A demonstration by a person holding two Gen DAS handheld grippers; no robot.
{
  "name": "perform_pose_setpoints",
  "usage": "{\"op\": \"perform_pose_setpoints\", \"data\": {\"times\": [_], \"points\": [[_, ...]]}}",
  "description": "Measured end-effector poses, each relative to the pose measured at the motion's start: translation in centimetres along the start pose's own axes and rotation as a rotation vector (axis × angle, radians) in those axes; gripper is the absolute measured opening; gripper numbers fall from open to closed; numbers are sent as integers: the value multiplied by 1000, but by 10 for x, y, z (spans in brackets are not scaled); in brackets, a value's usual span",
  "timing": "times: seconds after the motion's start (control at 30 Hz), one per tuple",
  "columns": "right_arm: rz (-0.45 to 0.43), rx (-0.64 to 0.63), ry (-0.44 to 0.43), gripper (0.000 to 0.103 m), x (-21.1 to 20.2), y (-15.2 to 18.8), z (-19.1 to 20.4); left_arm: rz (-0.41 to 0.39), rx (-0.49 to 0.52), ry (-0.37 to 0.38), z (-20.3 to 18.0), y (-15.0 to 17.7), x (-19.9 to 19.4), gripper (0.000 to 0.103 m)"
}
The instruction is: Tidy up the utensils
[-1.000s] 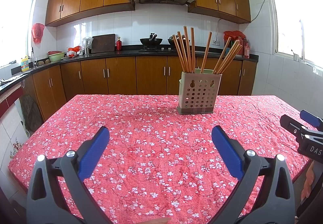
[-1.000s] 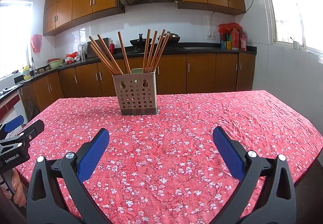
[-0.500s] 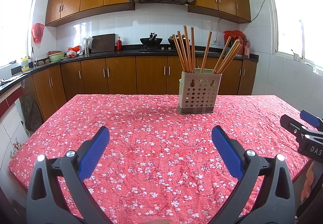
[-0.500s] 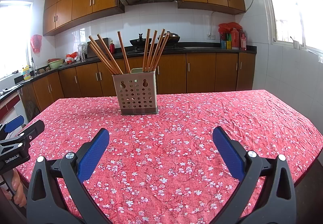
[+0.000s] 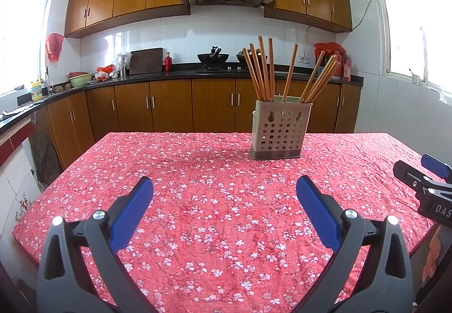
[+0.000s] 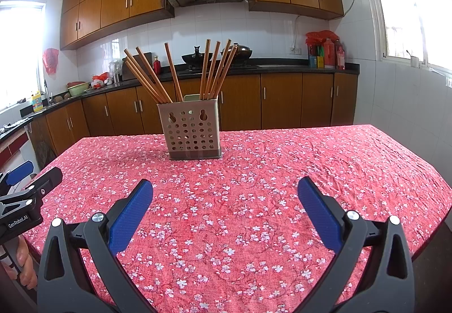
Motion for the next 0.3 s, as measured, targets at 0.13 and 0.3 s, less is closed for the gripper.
{"op": "perform_pose_setpoints", "data": {"times": [0.13, 0.3], "points": [[1, 1, -1, 101, 1, 0, 1, 5, -4, -2, 0, 1, 0, 99], [1, 1, -1, 101, 1, 0, 1, 7, -4, -2, -1, 0, 0, 99]]}}
Point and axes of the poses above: each gripper's, at about its wrist camera, not at the fingertips, and x roughly the way its jaws point, z to its left, y to its underside, the point moved 8 cm from there along x, roughly the way its jaws point, and after that the axes turned 3 degrees about -x, right-handed, at the moved point
